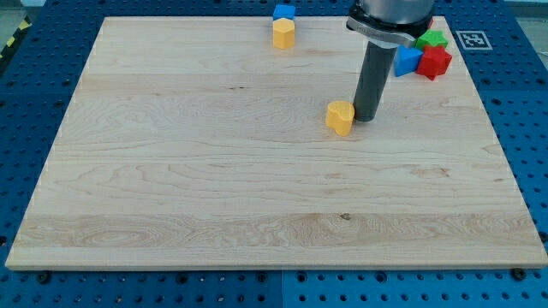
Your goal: Separate the yellow hexagon and blue cube from each other
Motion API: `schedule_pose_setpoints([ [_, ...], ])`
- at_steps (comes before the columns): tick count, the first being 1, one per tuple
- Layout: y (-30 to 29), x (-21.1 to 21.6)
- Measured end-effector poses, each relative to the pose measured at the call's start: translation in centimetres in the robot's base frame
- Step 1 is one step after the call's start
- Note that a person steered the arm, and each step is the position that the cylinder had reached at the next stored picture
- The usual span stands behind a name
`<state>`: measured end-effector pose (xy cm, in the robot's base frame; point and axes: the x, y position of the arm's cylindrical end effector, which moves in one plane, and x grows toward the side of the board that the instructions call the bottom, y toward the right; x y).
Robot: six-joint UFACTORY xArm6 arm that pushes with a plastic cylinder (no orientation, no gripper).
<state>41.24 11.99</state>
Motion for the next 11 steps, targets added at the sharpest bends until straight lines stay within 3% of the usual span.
schedule_pose_setpoints([
  [5,-2.1,-14.8],
  [8,-2.2,-15.9],
  [10,-4.7,-21.4],
  [11,-4.7,-21.8],
])
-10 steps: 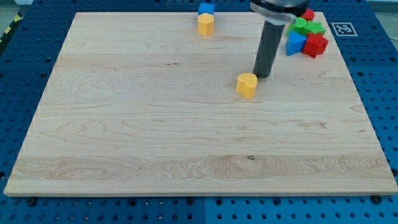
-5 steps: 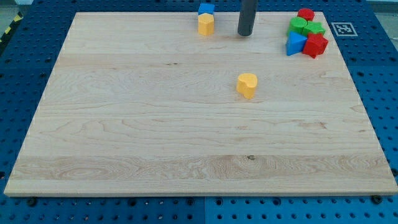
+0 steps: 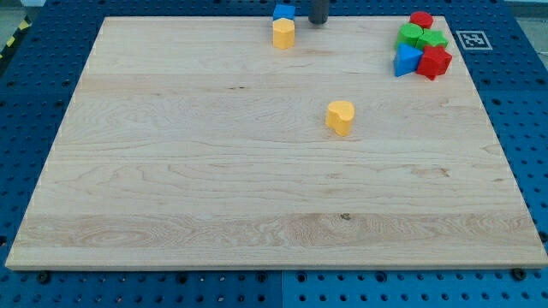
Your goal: Separate the yellow hexagon and blue cube from each other
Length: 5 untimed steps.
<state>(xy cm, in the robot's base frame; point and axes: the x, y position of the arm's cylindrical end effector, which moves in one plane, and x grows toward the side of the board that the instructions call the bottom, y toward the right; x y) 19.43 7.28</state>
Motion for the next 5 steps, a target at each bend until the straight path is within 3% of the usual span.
schedule_pose_setpoints([
  [2,-4.9,-0.1],
  [5,-6.6,2.0],
])
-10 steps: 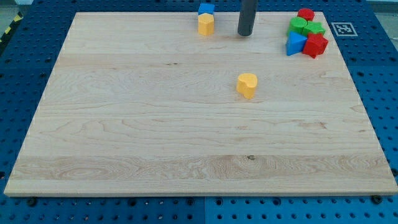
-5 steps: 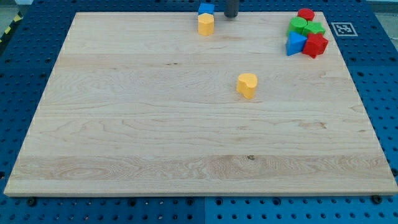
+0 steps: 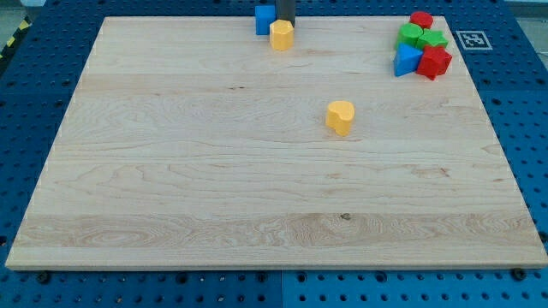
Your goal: Separate the yellow hexagon and blue cube from each other
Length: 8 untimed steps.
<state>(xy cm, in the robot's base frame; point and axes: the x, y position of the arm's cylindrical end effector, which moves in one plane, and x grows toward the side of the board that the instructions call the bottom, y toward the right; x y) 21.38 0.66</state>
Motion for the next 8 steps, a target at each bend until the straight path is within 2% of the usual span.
schedule_pose_setpoints([
  [1,-0.4,2.5],
  [3,1.0,11.1],
  [5,3.9,15.9],
  [6,1.4,18.2],
  [7,-1.4,19.2],
  [8,-0.6,16.4],
])
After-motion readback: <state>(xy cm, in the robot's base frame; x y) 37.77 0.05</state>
